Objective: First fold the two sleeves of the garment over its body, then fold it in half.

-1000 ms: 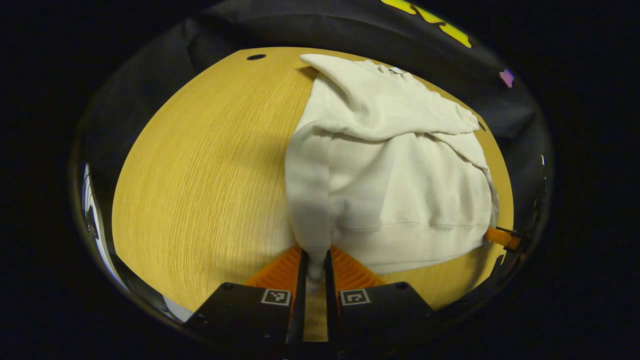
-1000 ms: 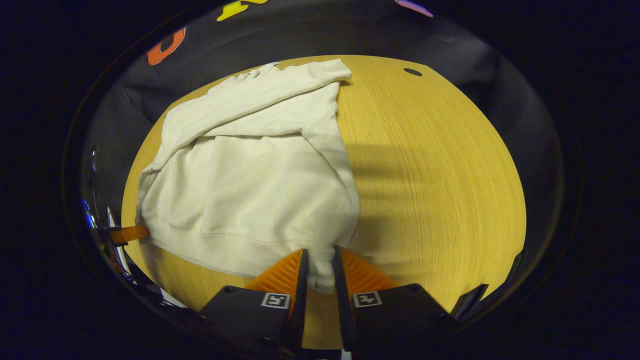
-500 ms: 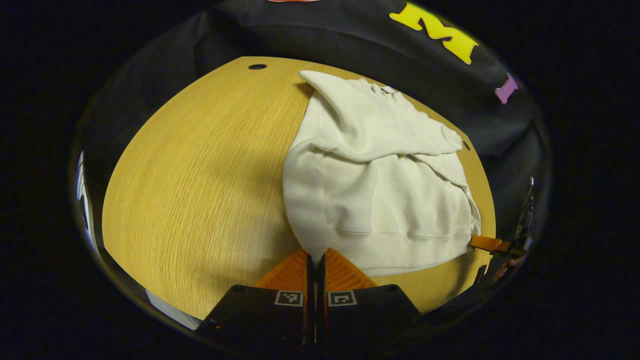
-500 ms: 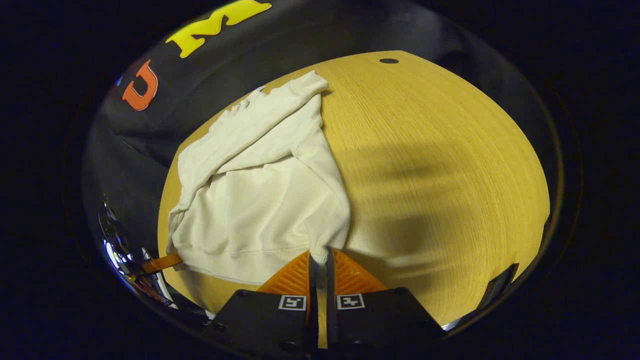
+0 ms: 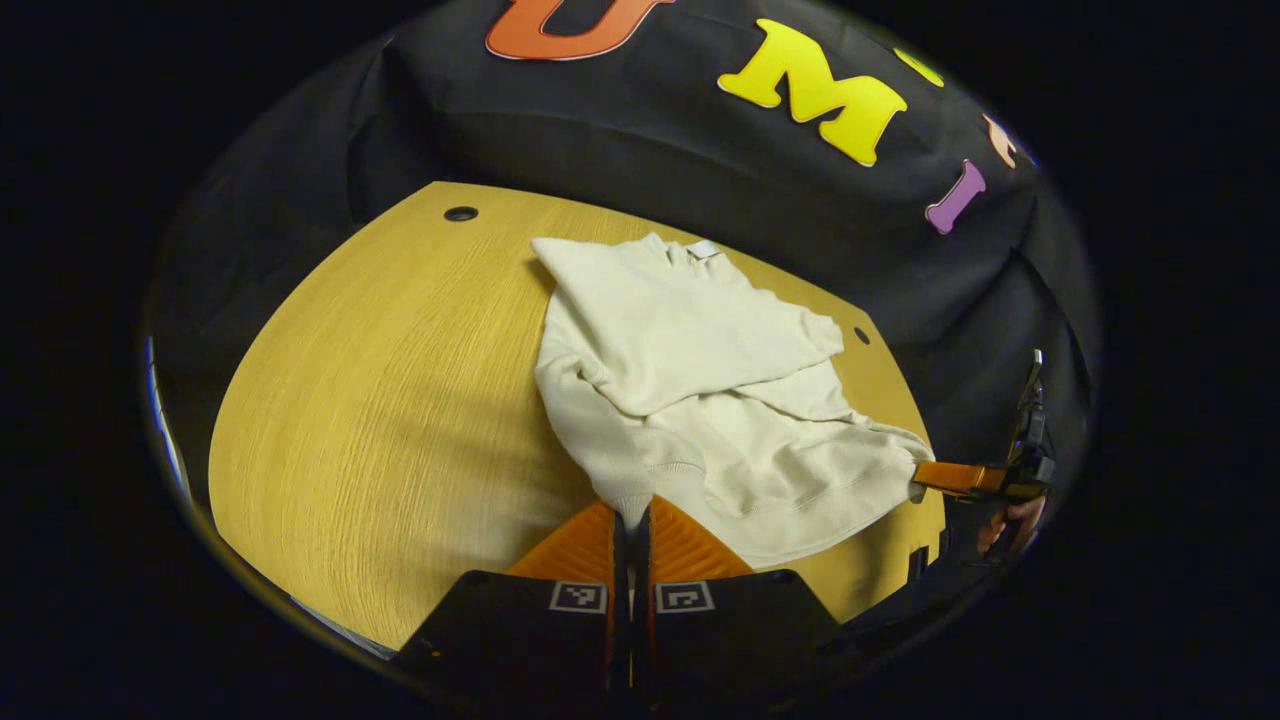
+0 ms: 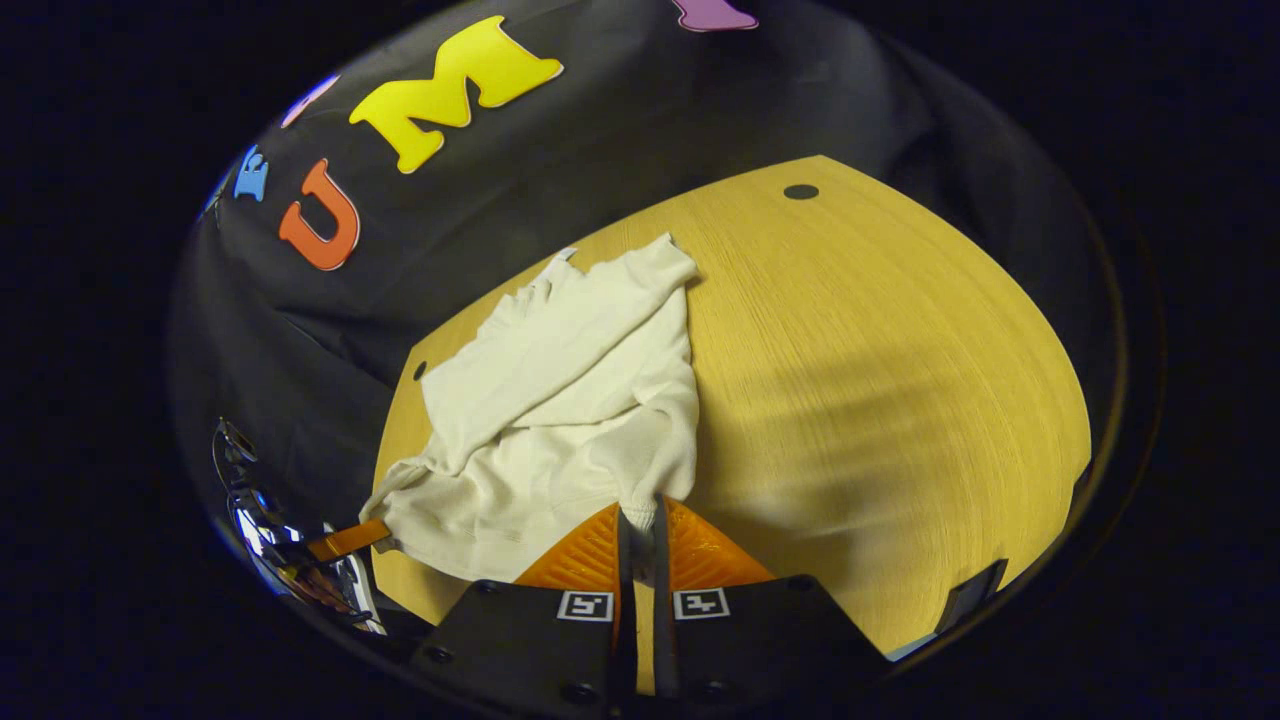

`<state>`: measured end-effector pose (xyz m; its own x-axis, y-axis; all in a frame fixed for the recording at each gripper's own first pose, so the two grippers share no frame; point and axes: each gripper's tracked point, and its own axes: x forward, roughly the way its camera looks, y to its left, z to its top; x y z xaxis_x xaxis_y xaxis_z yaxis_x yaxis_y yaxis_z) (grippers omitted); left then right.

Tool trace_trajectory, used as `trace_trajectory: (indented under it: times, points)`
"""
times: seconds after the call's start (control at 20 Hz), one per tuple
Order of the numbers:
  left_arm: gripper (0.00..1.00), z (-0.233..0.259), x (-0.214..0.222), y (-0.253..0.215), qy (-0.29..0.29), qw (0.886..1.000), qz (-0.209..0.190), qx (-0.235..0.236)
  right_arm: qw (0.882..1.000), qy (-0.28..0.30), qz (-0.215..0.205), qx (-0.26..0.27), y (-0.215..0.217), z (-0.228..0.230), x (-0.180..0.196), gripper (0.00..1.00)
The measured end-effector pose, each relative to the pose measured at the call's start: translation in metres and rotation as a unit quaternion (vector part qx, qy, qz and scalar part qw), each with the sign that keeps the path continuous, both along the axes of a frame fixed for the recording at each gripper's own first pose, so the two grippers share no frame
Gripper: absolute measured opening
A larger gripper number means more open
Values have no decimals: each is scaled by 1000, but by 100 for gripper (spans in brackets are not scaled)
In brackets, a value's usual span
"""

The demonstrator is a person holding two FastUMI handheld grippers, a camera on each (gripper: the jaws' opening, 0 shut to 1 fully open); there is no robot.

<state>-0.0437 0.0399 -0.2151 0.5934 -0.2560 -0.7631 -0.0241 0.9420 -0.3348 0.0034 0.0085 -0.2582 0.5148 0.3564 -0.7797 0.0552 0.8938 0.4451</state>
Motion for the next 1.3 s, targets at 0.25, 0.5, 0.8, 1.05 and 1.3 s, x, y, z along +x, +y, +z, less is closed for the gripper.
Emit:
trace_trajectory:
  times: [0.25,0.5,0.8,1.05,1.3]
  points:
    - [4,48,58,-3,-65,998,8,-25,998,-57,-7,32,13,62,66,7]
    - [4,94,123,-3,-125,992,-18,-20,994,-103,11,37,33,113,133,7]
    - [4,119,202,12,-162,986,-3,-29,993,-113,6,35,46,133,223,7]
    - [4,72,281,33,-151,987,48,-35,996,-85,-1,33,62,74,294,7]
    - [3,-9,336,36,-129,990,47,-3,999,-52,-10,5,69,-16,340,7]
